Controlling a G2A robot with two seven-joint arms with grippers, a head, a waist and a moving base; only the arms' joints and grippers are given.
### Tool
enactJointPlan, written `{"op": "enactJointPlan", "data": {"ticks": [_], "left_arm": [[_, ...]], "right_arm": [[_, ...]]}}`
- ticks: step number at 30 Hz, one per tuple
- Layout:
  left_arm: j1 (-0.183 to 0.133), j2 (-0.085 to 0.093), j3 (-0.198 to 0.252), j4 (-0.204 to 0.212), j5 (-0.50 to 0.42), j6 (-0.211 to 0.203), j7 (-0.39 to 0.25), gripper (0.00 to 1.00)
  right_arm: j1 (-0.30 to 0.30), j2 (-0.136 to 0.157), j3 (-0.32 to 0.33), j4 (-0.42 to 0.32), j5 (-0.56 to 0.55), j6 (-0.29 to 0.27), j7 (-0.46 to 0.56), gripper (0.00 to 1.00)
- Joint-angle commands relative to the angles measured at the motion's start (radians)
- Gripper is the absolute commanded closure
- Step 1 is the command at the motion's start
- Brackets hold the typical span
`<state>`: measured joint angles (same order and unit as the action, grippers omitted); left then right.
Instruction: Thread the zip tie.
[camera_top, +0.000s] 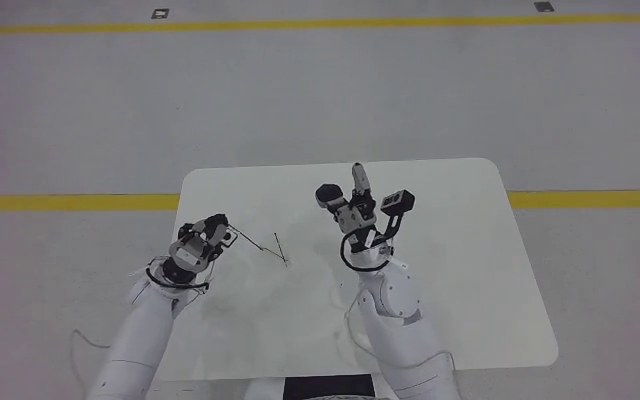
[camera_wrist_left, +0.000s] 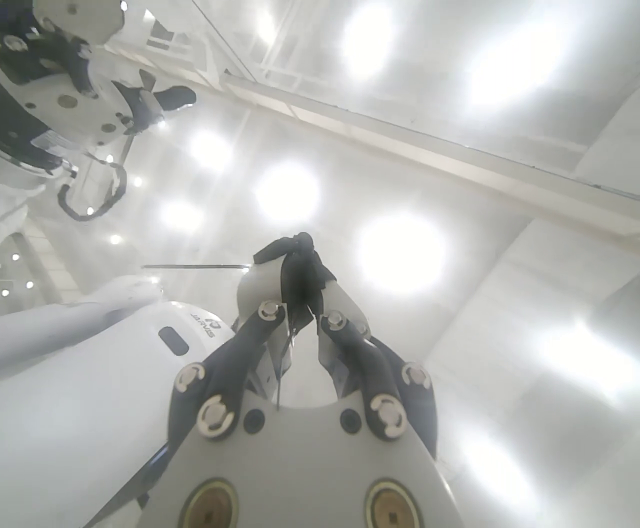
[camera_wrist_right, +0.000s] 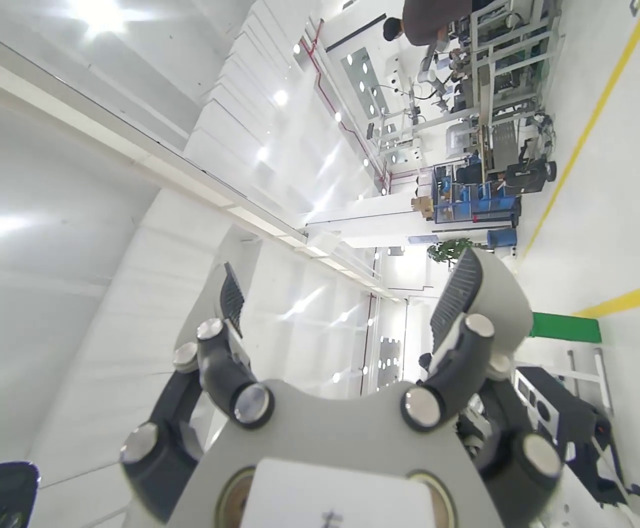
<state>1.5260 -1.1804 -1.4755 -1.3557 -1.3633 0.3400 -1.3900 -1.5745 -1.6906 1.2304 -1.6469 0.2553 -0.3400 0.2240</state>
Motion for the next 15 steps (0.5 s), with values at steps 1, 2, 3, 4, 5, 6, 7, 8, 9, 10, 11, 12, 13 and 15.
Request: {"op": "enactJointPlan", "data": {"ticks": [1,2,3,4,5,6,7,8,9,10,11,12,13,15], "left_arm": [[0.016,0.011,0.006,-0.039,-0.016,0.0,0.0,1.0],[0.024,0.015,0.01,-0.055,-0.025,0.0,0.0,1.0],[0.032,0.02,0.015,-0.073,-0.036,0.0,0.0,1.0],[0.041,0.025,0.018,-0.087,-0.047,0.0,0.0,1.0],[0.052,0.033,0.025,-0.102,-0.06,0.0,0.0,1.0],[0.052,0.033,0.025,-0.102,-0.06,0.0,0.0,1.0],[0.052,0.033,0.025,-0.102,-0.06,0.0,0.0,1.0],[0.052,0.033,0.025,-0.102,-0.06,0.0,0.0,1.0],[0.052,0.033,0.025,-0.102,-0.06,0.0,0.0,1.0],[0.052,0.033,0.025,-0.102,-0.06,0.0,0.0,1.0],[0.052,0.033,0.025,-0.102,-0.06,0.0,0.0,1.0],[0.052,0.033,0.025,-0.102,-0.06,0.0,0.0,1.0],[0.052,0.033,0.025,-0.102,-0.06,0.0,0.0,1.0],[0.052,0.033,0.025,-0.102,-0.06,0.0,0.0,1.0]], "right_arm": [[-0.005,-0.002,0.003,-0.016,-0.006,0.0,0.002,0.0],[-0.007,-0.002,0.003,-0.022,-0.009,0.0,0.002,0.0],[-0.008,-0.003,0.001,-0.029,-0.015,0.0,0.006,0.0],[-0.008,-0.003,-0.002,-0.031,-0.017,0.0,0.019,0.0],[-0.009,-0.003,-0.001,-0.032,-0.017,0.0,0.02,0.0],[-0.009,-0.003,-0.001,-0.032,-0.017,0.0,0.02,0.0],[-0.009,-0.003,-0.001,-0.032,-0.017,0.0,0.02,0.0],[-0.009,-0.003,-0.001,-0.032,-0.017,0.0,0.02,0.0],[-0.009,-0.003,-0.001,-0.032,-0.017,0.0,0.02,0.0],[-0.009,-0.003,-0.001,-0.032,-0.017,0.0,0.02,0.0],[-0.009,-0.003,-0.001,-0.032,-0.017,0.0,0.02,0.0],[-0.009,-0.003,-0.001,-0.032,-0.017,0.0,0.02,0.0],[-0.009,-0.003,-0.001,-0.032,-0.017,0.0,0.02,0.0],[-0.009,-0.003,-0.001,-0.032,-0.017,0.0,0.02,0.0]]}}
